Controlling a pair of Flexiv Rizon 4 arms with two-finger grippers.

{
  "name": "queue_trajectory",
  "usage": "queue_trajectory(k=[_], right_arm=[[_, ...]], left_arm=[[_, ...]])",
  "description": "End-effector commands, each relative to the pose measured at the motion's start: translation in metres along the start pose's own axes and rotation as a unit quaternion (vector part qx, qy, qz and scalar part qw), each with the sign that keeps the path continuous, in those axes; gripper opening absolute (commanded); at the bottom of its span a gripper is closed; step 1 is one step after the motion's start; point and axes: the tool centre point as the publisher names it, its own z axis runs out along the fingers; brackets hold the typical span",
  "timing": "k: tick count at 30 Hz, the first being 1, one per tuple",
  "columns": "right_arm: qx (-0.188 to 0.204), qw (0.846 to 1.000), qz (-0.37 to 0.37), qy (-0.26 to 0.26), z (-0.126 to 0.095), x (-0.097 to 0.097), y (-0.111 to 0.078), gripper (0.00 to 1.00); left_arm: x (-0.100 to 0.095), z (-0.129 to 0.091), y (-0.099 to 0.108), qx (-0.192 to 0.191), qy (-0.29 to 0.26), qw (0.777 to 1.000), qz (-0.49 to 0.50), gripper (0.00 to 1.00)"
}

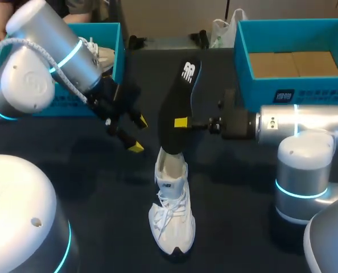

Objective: Take the shoe out of the shoebox, open the shoe tongue, remove and reinsert the insole, then place the shoe into the shoebox

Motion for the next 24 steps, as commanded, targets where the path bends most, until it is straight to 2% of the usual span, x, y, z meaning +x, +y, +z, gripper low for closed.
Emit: queue_trajectory(k=[1, 24], right_arm=[[-0.002, 1.000, 0.002, 0.010, 0.0020, -0.0058, -0.0059, 0.00], [-0.011, 1.000, -0.008, 0.011, -0.0001, -0.0008, -0.0128, 0.00]], left_arm=[[0.0070, 0.0117, 0.0069, -0.001, -0.010, 1.000, 0.000, 1.00], [0.0083, 0.0089, 0.0097, -0.004, -0.010, 1.000, -0.005, 1.00]])
